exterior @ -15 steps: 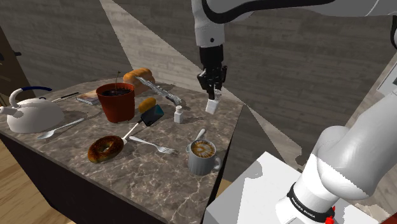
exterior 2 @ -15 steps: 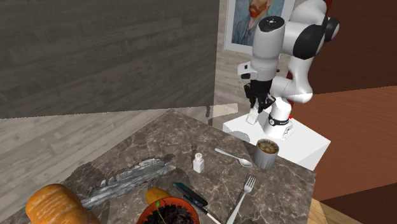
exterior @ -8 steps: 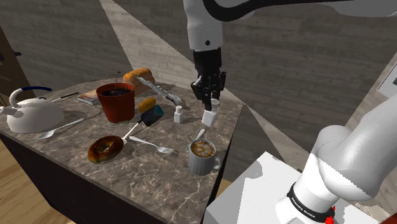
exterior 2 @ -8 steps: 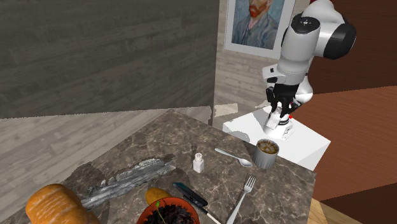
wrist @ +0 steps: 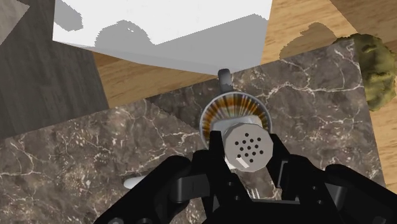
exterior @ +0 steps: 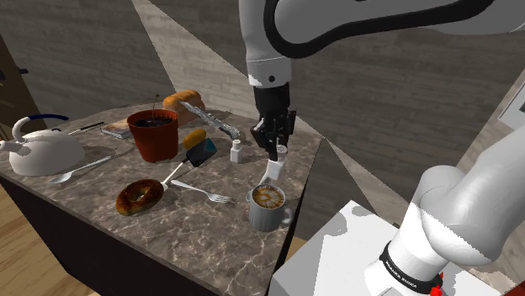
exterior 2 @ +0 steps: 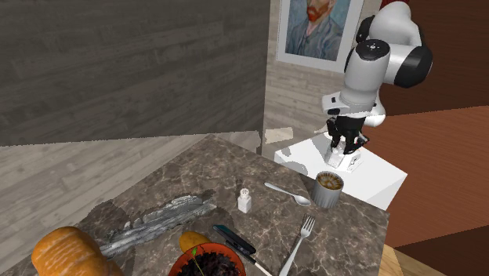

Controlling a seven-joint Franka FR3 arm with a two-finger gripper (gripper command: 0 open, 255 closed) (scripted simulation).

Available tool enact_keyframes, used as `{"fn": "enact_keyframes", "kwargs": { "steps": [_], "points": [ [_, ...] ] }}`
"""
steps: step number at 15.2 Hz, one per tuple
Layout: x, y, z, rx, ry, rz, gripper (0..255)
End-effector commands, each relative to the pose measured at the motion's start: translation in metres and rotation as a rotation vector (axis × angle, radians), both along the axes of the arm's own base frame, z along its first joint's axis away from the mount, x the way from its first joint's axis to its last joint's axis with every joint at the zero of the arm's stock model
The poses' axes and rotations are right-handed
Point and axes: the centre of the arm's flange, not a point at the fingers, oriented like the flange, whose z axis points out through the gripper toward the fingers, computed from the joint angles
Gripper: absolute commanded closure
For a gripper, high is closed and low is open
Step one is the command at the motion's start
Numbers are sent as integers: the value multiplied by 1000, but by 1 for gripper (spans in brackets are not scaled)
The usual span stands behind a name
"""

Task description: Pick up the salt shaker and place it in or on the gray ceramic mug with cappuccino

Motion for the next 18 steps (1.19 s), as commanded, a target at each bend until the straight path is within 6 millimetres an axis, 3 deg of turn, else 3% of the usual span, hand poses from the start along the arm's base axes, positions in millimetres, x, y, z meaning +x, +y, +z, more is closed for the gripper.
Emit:
{"fn": "enact_keyframes", "kwargs": {
  "steps": [1, 11, 18],
  "points": [
    [-1, 1, -11, 0, 0, 0, 255],
    [-1, 1, -66, 0, 0, 0, 255],
    [-1, 1, -66, 0, 0, 0, 255]
  ]
}}
